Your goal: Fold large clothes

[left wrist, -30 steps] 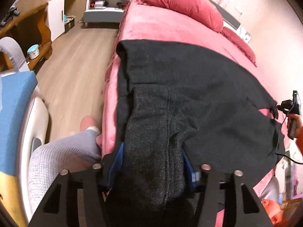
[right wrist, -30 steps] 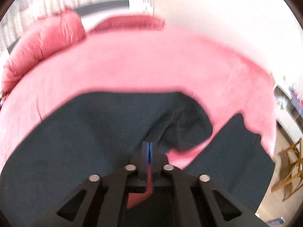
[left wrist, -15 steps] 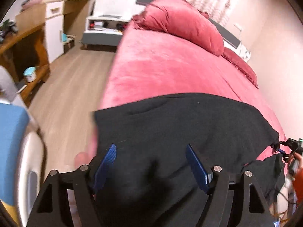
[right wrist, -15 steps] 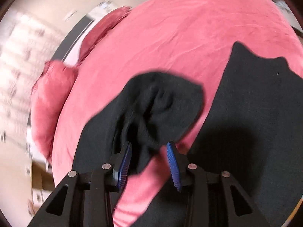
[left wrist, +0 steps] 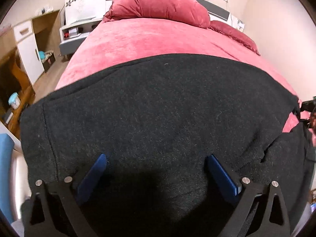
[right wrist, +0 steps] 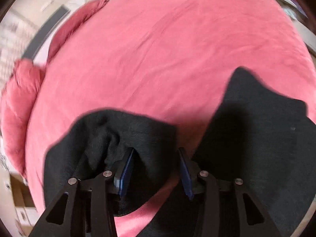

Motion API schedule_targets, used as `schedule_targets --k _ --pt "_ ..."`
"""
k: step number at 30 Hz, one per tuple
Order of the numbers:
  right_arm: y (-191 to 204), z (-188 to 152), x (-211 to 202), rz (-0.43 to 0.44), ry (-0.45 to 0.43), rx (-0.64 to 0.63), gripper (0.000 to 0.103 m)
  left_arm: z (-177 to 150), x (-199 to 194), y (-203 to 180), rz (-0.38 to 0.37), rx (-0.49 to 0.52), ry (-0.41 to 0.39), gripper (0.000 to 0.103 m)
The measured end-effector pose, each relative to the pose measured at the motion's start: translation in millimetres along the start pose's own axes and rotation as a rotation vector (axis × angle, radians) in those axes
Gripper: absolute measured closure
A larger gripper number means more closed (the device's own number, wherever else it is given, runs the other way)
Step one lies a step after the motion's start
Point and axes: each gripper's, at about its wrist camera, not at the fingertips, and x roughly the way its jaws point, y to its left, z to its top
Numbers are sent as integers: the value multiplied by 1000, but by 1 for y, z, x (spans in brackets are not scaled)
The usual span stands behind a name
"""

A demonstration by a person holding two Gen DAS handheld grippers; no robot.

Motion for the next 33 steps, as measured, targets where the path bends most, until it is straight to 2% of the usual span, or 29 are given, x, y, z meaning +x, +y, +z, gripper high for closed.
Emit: schedule_targets --k 1,2,5,8,12,14,15,17,18,19,21,22,23,25,26,27,29,32,33 --pt "7 -1 -1 17 -22 -30 84 -1 0 2 -8 -6 -6 0" --pt "18 0 0 39 -2 -73 94 -1 1 3 -8 -5 -9 0" --pt "38 16 -18 -41 -29 -195 95 -3 -1 3 0 5 -15 0" --pt "62 56 -57 -79 -155 -246 95 -2 4 0 2 7 -20 0" --pt "128 90 -102 -127 -394 -416 96 -3 4 -2 2 8 -21 0" --pt "152 79 -122 -128 -590 -565 96 -5 6 -7 4 8 -22 0" --pt "164 65 -128 -182 -713 -643 96 -6 6 -8 4 7 -23 0" --pt "164 50 -126 -194 -825 -685 95 -6 6 -6 2 4 -25 0" --pt "157 45 -119 -205 -847 -685 95 -6 6 -4 0 4 -25 0" --pt "145 42 -108 -232 -815 -679 94 -6 6 -4 -2 3 -26 0" --pt "116 49 -71 -308 -637 -624 94 -6 7 -4 -4 1 -28 0" --pt "97 56 -47 -346 -511 -574 93 -6 7 -5 -4 0 -28 0" --pt "69 63 -17 -374 -339 -490 89 -6 7 -5 -3 0 -27 0" --pt "25 69 16 -418 -137 -326 88 -5 7 -5 -3 0 -23 0" --pt "6 70 20 -458 -107 -236 86 -4 6 -5 -2 0 -21 0" --pt "-13 71 17 -433 -107 -142 86 -4 6 -6 1 3 -18 0" --pt "-35 73 0 -262 -154 -7 79 0 5 -7 4 7 4 0" --pt "-37 71 -17 -123 -183 41 72 10 -1 -4 -40 -22 42 1" --pt "-38 67 -21 -45 -175 53 71 15 -7 1 -69 -53 42 2"
